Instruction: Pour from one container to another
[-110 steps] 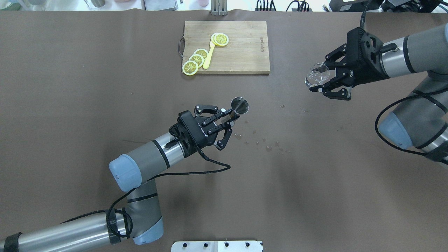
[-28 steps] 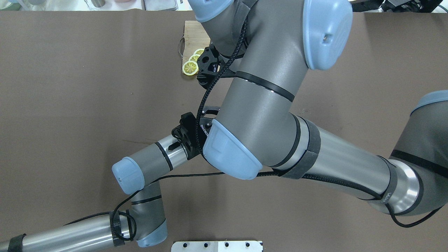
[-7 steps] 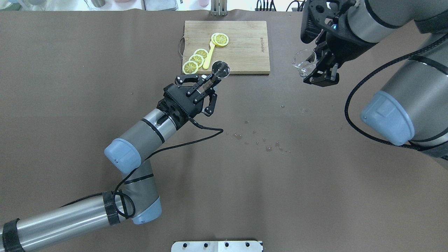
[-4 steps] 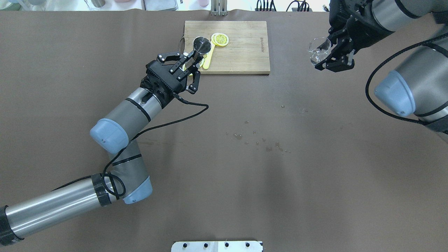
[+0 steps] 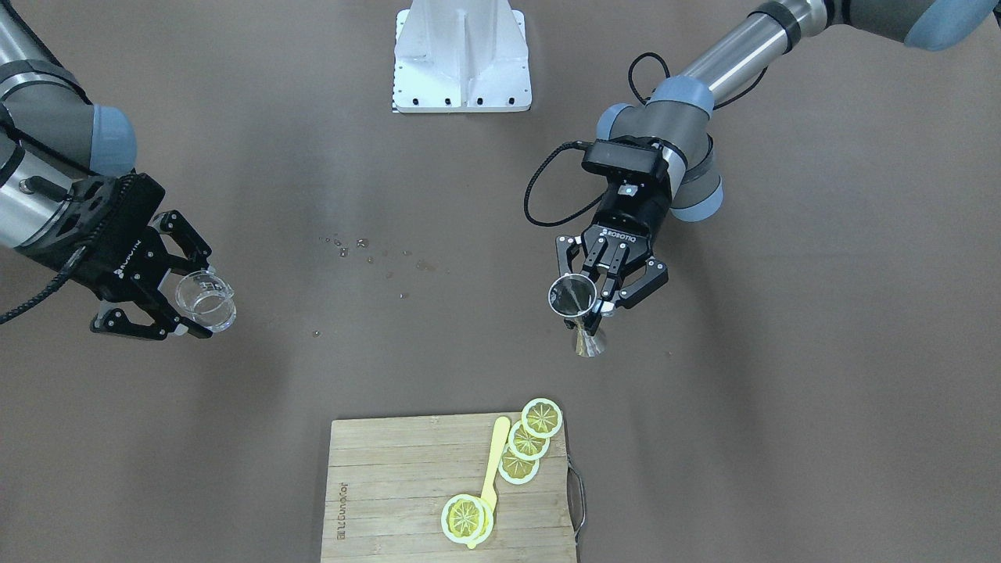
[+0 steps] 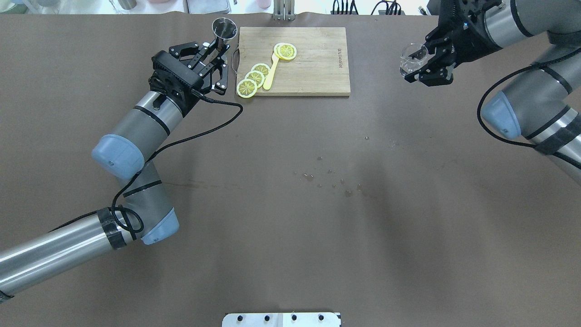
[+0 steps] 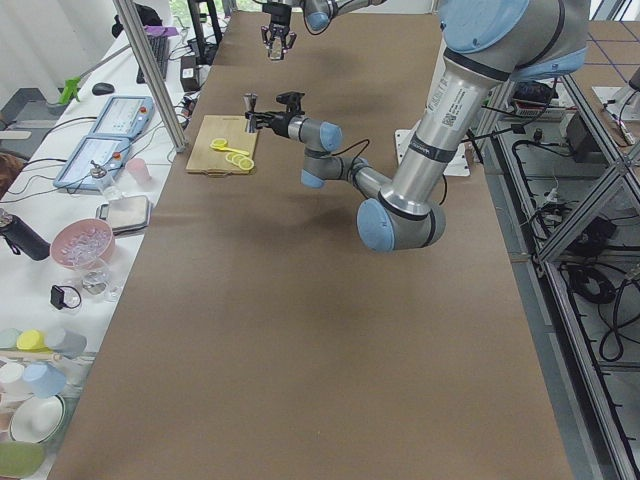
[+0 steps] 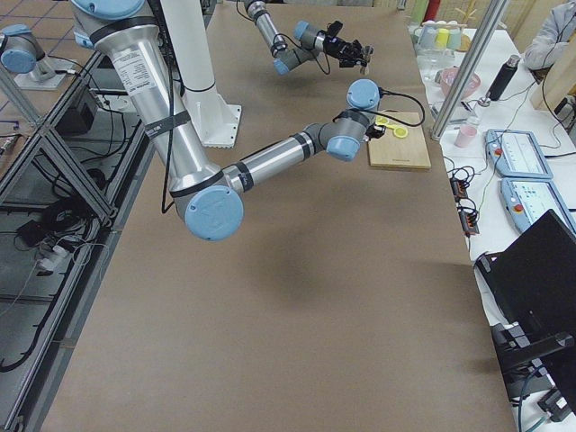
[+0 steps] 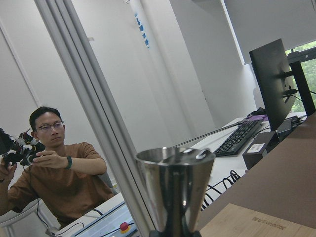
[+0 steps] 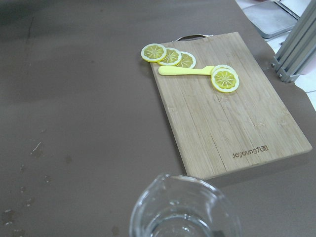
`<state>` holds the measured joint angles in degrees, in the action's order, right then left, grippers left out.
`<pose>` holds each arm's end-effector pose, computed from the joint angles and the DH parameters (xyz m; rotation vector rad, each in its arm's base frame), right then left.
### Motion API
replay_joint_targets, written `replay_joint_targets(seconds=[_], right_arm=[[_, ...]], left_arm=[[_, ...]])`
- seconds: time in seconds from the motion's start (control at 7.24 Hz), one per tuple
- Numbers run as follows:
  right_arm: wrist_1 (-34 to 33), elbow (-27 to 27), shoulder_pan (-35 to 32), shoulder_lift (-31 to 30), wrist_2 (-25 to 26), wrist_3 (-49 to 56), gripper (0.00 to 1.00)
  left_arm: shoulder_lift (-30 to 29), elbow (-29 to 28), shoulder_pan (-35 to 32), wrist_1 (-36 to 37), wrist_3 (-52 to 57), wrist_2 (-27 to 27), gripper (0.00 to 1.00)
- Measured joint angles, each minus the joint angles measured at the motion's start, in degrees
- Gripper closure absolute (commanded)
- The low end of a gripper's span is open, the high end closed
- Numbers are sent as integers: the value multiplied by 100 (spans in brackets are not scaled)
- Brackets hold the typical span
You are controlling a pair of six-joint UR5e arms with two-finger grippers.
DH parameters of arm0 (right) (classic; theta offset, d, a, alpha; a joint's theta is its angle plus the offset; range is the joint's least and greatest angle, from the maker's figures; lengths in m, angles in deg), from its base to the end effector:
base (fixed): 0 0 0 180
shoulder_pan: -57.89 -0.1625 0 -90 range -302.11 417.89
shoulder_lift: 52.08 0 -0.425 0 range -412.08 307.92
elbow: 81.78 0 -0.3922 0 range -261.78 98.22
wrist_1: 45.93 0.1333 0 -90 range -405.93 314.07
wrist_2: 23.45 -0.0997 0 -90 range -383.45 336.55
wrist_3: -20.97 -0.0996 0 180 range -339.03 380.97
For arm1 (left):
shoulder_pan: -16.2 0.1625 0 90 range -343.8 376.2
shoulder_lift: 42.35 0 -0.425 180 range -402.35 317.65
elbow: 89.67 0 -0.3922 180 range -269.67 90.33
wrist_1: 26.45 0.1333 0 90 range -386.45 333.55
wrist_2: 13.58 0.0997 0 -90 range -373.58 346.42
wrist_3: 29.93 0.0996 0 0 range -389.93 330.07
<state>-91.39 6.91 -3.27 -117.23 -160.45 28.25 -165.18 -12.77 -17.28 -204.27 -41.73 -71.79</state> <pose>-0.2550 -0.5884 0.3244 1.0039 -0.9543 -1.0160 0.4399 -0.5137 0.2666 1.6923 0.6967 0.0275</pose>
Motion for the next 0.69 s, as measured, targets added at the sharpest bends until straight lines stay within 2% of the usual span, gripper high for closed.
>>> replay_joint_targets(seconds=[0.28, 0.41, 0.55, 0.69], right_arm=[[1154, -521, 0, -8, -156, -1338, 100], [1441, -649, 1, -31, -255, -1865, 100], [1665, -741, 1, -113, -325, -2118, 100], [2205, -1050, 0, -234, -353, -2212, 100]], left_arm=[[27, -1, -40, 115, -141, 141, 100], [41, 20, -40, 191, -276, 230, 100], [63, 51, -46, 235, -472, 355, 100], [66, 71, -45, 362, -578, 584, 100]])
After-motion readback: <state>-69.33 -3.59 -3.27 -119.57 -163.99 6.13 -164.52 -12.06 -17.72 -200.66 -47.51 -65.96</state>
